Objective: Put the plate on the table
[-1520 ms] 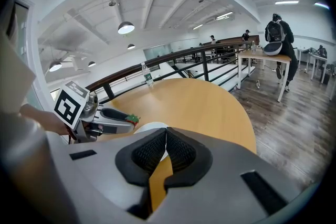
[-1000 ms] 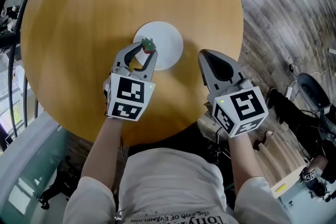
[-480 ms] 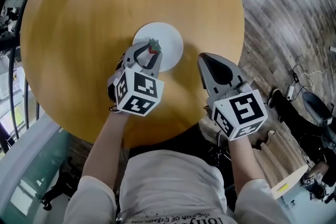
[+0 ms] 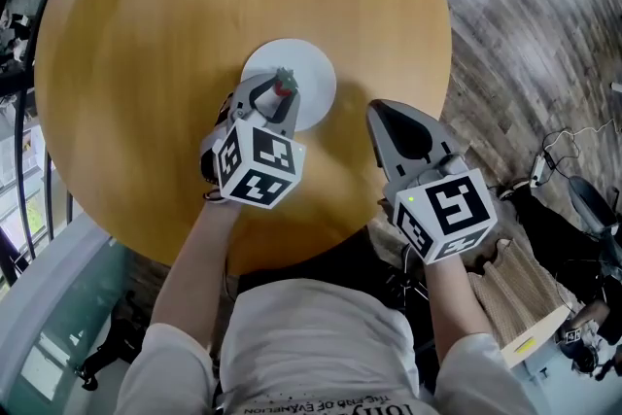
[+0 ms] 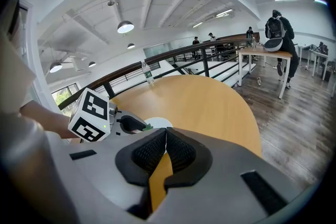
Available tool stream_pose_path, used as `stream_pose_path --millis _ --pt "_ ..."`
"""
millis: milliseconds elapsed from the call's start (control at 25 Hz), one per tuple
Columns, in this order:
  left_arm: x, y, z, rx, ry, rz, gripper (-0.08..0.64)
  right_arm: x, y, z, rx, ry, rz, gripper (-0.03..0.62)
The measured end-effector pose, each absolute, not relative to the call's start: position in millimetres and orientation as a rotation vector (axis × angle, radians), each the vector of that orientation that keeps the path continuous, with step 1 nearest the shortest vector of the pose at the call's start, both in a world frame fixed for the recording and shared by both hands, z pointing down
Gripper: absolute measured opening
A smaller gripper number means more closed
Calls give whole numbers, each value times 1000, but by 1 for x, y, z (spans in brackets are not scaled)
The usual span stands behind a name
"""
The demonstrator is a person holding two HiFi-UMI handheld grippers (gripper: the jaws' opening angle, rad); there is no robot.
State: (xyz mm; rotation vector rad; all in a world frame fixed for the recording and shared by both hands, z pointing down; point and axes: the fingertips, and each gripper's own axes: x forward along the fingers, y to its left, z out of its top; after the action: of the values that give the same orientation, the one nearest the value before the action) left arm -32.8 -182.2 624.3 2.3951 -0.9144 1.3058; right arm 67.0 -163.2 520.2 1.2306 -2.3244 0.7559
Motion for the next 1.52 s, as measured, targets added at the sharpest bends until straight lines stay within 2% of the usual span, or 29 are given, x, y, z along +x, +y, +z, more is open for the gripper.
stream_pose_path --millis 320,920,1280,1400,1520 --pt "-32 -184 626 2386 -929 1309 150 66 -160 521 1221 -2329 756 25" --pt "-34 -181 614 2376 -960 1263 219 68 -160 511 1222 -2347 738 25" --pt "-37 -168 578 2331 -1067 1007 219 73 -147 499 1197 -2364 701 25" --pt "-23 -171 568 2321 -1112 939 187 92 -154 500 1193 -2369 711 25" --pt "-31 -151 545 2323 -1133 857 120 89 -143 490 1195 -2378 700 25"
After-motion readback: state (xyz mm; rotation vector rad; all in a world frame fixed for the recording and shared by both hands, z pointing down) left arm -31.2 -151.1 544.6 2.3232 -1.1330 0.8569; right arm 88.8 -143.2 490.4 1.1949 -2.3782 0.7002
